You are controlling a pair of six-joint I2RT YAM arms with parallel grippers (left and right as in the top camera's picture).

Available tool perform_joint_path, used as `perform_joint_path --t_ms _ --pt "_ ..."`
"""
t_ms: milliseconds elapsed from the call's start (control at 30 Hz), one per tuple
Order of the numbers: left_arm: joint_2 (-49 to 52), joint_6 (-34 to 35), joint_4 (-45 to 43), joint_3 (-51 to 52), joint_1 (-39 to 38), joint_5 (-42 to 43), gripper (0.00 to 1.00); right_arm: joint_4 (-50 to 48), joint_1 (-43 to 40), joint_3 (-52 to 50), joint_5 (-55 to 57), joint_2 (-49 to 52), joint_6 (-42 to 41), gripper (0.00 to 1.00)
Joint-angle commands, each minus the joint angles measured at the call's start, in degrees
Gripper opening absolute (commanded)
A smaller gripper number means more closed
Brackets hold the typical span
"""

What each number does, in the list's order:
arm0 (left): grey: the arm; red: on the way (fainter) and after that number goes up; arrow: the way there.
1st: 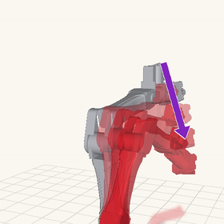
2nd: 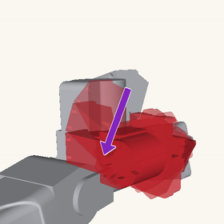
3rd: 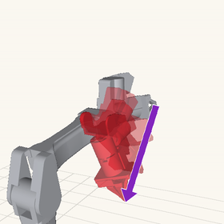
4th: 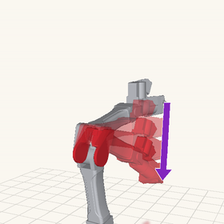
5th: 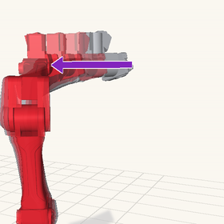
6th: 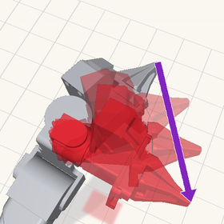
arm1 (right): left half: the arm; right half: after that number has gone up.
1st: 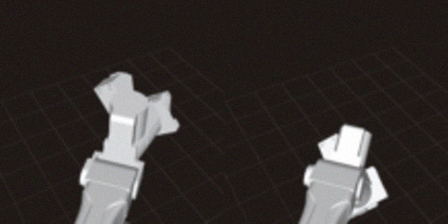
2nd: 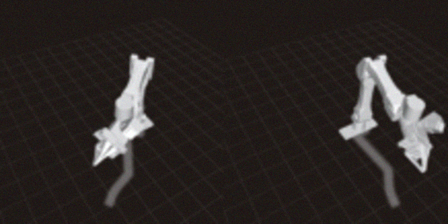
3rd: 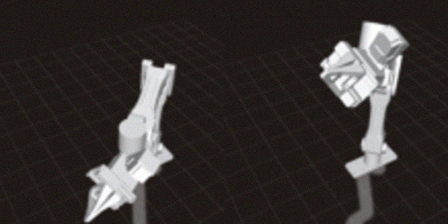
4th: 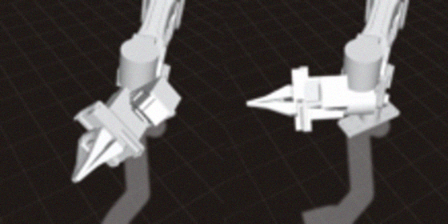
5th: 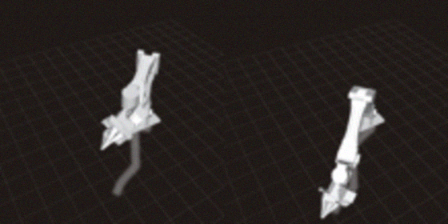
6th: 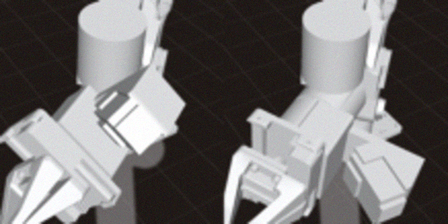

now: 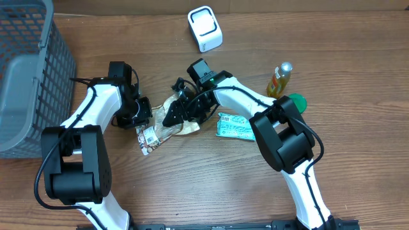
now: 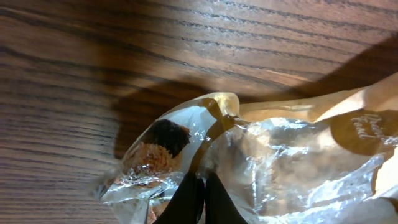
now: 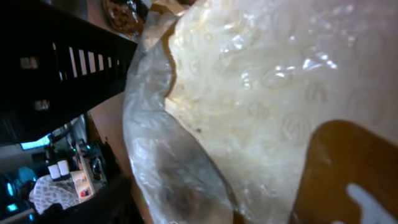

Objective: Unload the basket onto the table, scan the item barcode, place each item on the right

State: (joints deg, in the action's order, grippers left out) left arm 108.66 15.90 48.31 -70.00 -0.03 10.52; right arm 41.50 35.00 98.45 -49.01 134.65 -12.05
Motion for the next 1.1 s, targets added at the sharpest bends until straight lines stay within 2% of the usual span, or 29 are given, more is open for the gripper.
perform_joint_path --t_ms 0,200,267,367,433,500,567,700,933,1000,1067 --pt "0.00 -0.52 -0.22 0.63 -0.76 1.03 0.04 -0.57 1.05 0.13 -0.98 1.14 0.09 0.49" --pt "0.00 -0.52 -0.44 0.63 -0.76 0.90 0.05 0.37 0.83 0.13 -1.03 1.14 0.07 0.46" --pt "0.00 -0.52 -0.57 0.63 -0.76 0.90 0.10 0.61 0.83 0.13 -1.03 1.14 0.09 0.39" --pt "0.00 -0.52 -0.63 0.63 -0.76 0.90 0.12 0.81 0.83 0.13 -1.05 1.14 0.07 0.21" --pt "0.00 -0.52 -0.61 0.63 -0.76 0.90 0.12 0.81 0.83 0.13 -1.05 1.14 0.09 0.16" --pt "0.00 -0.50 -0.59 0.63 -0.76 0.94 0.12 0.81 0.83 0.13 -1.03 1.14 0.09 0.14" --pt "0.00 -0.52 -0.57 0.55 -0.76 1.14 0.04 0.79 0.83 0.13 -1.03 1.14 0.09 0.14" --pt "-0.02 -0.50 1.27 -2.69 0.09 1.42 0.04 0.76 0.83 0.13 -1.03 1.14 0.13 0.10" --pt "-0.02 -0.55 7.93 -15.17 3.13 1.03 0.04 0.52 0.83 0.13 -0.98 1.14 3.58 0.04" --pt "-0.02 -0.72 8.66 -18.34 3.96 0.07 0.07 0.50 0.83 0.13 -0.98 1.14 3.65 0.04" --pt "-0.02 -0.72 8.24 -20.41 4.63 -2.51 0.16 0.50 0.83 0.13 -0.98 1.14 4.81 0.04"
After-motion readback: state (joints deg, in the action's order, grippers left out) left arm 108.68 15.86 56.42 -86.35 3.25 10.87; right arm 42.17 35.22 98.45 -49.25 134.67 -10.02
